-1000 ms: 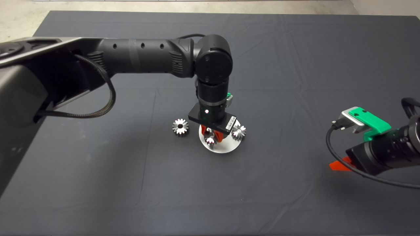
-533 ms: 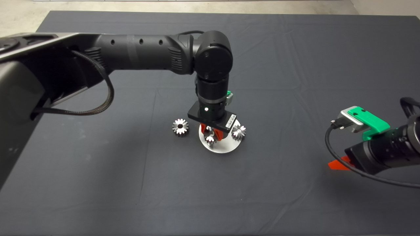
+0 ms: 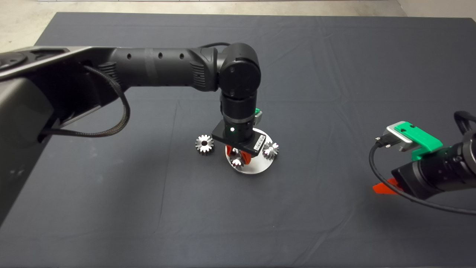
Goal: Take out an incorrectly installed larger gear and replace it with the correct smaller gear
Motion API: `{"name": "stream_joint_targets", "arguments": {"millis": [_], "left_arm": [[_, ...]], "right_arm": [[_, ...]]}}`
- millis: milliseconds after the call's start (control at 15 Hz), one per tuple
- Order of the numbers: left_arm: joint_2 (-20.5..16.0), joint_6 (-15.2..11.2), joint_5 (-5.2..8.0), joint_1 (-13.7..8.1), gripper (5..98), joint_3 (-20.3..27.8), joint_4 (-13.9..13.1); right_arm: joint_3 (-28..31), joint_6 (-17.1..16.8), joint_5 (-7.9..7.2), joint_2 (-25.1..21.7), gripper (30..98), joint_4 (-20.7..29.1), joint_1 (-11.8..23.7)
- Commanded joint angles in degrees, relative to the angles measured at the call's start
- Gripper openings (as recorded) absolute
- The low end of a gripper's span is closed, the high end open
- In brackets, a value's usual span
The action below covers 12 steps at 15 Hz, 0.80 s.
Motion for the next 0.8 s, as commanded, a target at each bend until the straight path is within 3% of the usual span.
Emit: {"name": "stream_joint_targets", "arguments": {"millis": [0, 400, 733], "left_arm": [[-0.19, 0.26, 4.63, -0.32, 22.3, 0.30, 0.73], [-0.11, 0.79, 4.63, -0.25, 22.5, -0.03, 1.51], [0.16, 0.79, 4.63, 1.15, 22.4, -0.03, 2.21]], "right_arm": [[0.55, 0.61, -4.05, -0.30, 63.6, 0.10, 0.54], [0.53, 0.61, -4.05, -0.30, 63.6, 0.10, 0.28], [0.53, 0.61, -4.13, -0.30, 63.6, 0.10, 0.28]]}}
